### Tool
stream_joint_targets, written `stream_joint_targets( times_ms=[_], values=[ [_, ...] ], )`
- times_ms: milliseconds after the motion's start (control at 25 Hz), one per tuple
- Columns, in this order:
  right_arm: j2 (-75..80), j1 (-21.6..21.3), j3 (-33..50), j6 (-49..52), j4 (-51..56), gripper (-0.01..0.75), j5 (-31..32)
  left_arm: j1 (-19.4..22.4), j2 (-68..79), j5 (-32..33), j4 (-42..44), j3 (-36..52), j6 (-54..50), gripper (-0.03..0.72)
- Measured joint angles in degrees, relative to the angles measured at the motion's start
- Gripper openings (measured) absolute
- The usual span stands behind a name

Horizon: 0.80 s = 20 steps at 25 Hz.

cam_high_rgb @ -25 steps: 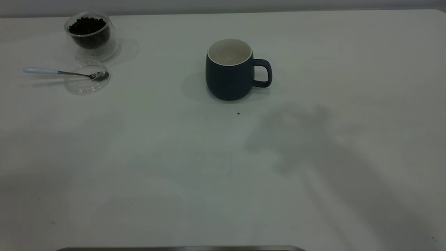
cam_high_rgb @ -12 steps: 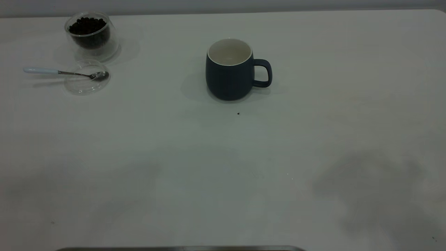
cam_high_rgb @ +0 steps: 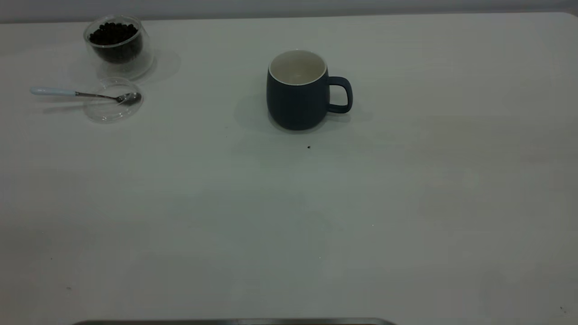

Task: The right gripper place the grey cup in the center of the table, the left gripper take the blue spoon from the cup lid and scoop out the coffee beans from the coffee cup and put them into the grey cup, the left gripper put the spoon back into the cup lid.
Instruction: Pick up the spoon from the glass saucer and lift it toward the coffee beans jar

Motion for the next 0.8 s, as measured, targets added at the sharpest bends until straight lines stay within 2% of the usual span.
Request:
stream_joint_targets(
  times_ms=[200, 360, 520, 800],
  values=[
    [-14.72, -9.34, 8.20, -2.40, 3.45, 0.459, -3.59, 0.00, 0.00, 0.00, 0.00, 0.00, 0.00, 0.280],
    [-22.54, -13.36, 11.48, -2.40, 3.68, 0.459, -3.99, 0.00, 0.00, 0.00, 0.00, 0.00, 0.00, 0.280],
    [-26.85, -15.06, 12.47, -2.40, 2.73, 0.459, -3.91, 0.00, 0.00, 0.00, -0.02, 0.00, 0.00, 0.280],
    [-31.69, -15.41, 15.30, -2.40, 2.16, 0.459, -4.71, 0.00, 0.00, 0.00, -0.02, 0.00, 0.00, 0.280]
  ],
)
